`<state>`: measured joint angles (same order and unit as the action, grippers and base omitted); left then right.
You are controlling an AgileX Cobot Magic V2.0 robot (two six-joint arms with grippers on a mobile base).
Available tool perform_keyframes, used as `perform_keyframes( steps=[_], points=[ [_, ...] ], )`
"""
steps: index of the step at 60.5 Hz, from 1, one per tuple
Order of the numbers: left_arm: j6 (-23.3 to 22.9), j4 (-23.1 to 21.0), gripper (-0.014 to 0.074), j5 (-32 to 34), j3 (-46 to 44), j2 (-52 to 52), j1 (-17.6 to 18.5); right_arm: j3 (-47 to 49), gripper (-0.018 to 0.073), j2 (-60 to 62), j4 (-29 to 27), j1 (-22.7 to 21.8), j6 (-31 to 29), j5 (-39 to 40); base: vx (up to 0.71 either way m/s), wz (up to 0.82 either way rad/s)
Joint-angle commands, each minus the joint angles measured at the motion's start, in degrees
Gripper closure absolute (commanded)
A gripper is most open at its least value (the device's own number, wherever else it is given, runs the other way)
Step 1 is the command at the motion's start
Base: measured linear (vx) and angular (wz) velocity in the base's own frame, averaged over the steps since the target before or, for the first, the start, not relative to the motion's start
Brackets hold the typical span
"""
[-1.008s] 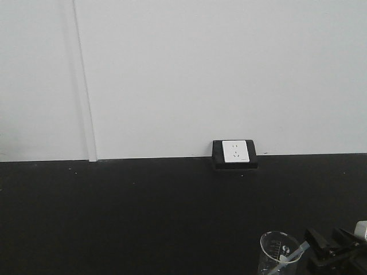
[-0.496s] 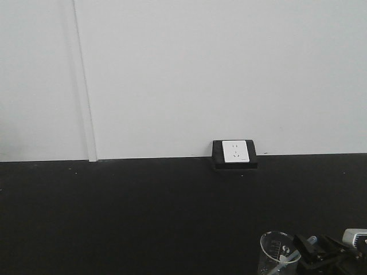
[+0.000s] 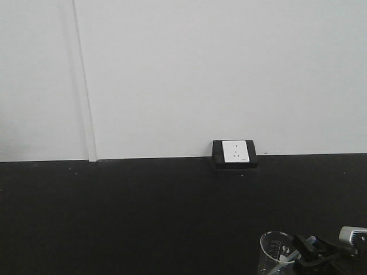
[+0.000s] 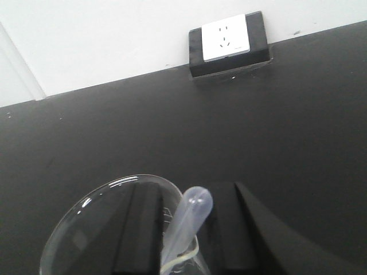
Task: Grab transparent chemical and place on left bench
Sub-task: 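Lift the dropper up out of the glass beaker with the right gripper, then turn the base away from the bench while holding the dropper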
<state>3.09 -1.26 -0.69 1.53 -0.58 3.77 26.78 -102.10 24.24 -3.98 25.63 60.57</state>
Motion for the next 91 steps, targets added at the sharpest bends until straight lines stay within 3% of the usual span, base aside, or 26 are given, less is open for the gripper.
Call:
perform_keyframes(
  steps=[1, 24, 35, 55, 62, 91],
  points=[
    [-0.45, -0.04, 0.0600, 4.49, 0.93, -1.10, 0.10, 1.23, 0.0363, 1.83, -0.12, -0.15, -0.27, 4.65, 0.00, 0.00],
    [-0.45, -0.04, 0.0600, 4.49, 0.93, -1.10, 0.10, 1.08, 0.0571, 10.83, 2.29, -0.21, -0.41, 4.50, 0.00, 0.00],
    [-0.45, -0.04, 0.0600, 4.49, 0.93, -1.10, 0.10, -0.82, 0.0568, 24.37, 6.86, -0.21, 1.80, -2.50, 0.00, 0.00],
    [-0.45, -0.04, 0.0600, 4.49, 0.93, -1.10, 0.10, -6.57, 0.0567, 57.05, 11.07, -0.15, 6.20, -34.34, 0.00, 0.00],
    [-0.45, -0.04, 0.0600, 4.49, 0.93, -1.10, 0.10, -7.60, 0.0567, 63.73, 11.68, -0.15, 6.40, -41.04, 0.00, 0.00],
    [-0.45, -0.04, 0.0600, 4.49, 0.93, -1.10, 0.10, -14.02, 0.0567, 71.34, 11.68, -0.15, 6.34, -44.88, 0.00, 0.00]
  ],
)
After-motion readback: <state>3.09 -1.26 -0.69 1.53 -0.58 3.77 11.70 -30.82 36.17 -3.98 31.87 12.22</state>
